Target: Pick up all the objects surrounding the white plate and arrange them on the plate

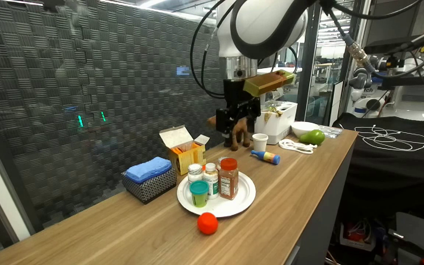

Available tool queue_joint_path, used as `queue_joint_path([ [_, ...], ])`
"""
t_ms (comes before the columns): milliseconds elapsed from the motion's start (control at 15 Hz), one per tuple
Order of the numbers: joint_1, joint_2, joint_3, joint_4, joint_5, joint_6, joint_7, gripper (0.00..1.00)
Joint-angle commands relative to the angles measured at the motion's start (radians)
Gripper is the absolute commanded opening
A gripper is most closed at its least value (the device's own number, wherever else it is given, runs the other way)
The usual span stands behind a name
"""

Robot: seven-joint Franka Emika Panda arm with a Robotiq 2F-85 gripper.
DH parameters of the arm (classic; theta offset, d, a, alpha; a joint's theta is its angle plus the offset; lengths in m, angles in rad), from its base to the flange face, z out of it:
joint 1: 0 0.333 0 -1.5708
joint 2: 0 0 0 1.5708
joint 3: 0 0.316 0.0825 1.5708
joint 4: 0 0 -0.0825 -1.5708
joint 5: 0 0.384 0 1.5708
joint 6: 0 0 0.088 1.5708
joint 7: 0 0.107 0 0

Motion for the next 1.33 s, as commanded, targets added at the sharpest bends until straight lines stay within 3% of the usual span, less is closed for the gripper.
queue_joint_path([
  [0,-0.034,0.024,-0.041,0.059,-0.100,-0.026,-0.030,1.00],
  [467,-0.114,0.169,-0.075,0.169,-0.116,-0.119,-0.253,1.00],
  [800,-0.171,0.242,-0.084,0.160,-0.098,-0.041,-0.348,1.00],
  [1267,-0.211,0.311,-0.127,0.208,-0.156,0.050,-0.432,1.00],
])
